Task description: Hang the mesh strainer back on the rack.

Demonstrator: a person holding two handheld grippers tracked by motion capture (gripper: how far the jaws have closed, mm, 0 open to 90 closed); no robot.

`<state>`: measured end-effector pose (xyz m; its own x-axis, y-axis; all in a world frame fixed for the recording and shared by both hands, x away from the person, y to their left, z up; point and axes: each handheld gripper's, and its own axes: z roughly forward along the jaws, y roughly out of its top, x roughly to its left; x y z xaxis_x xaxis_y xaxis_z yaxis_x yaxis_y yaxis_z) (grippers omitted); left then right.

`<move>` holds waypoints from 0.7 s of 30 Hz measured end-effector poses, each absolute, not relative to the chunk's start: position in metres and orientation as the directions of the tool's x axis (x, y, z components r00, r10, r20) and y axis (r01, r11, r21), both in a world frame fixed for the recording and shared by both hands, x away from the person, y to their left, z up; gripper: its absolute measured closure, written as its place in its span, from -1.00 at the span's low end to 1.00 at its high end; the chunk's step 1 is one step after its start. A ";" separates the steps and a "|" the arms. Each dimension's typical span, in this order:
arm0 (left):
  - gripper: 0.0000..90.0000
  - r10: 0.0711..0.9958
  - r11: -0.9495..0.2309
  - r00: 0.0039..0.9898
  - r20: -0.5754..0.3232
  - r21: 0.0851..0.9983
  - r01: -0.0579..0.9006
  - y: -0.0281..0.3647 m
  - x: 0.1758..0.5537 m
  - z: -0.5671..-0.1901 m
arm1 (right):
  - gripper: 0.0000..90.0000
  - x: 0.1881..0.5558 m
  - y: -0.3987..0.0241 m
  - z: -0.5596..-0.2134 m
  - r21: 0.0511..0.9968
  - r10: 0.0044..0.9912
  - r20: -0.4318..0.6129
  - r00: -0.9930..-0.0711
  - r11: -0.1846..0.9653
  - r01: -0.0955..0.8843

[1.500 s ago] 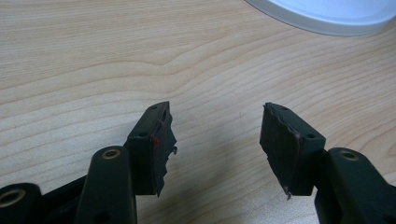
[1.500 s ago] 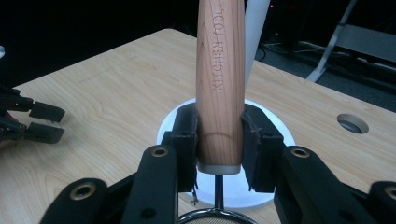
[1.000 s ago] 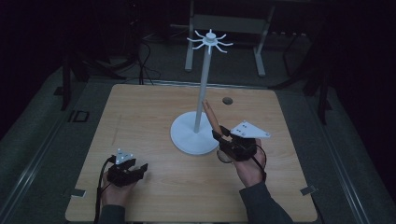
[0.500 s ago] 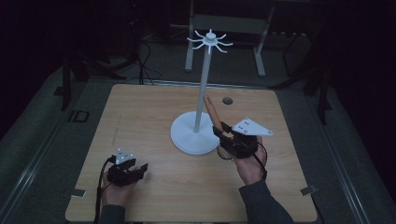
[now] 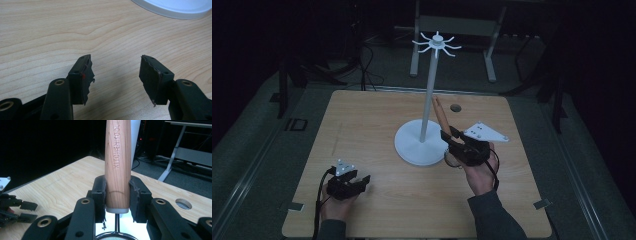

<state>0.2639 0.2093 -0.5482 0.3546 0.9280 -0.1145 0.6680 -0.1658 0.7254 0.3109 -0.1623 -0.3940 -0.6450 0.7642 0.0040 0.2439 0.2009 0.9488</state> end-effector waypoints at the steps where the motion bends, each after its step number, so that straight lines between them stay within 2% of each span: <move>1: -0.03 0.928 -0.166 0.354 -0.114 0.726 0.668 0.209 0.264 -0.548 | 0.53 0.311 -0.163 -0.393 0.949 0.765 0.008 -0.644 0.197 0.245; 21: -0.02 0.928 -0.165 0.355 -0.116 0.725 0.668 0.210 0.264 -0.548 | 0.53 0.319 -0.173 -0.386 0.961 0.786 0.041 -0.617 0.138 0.240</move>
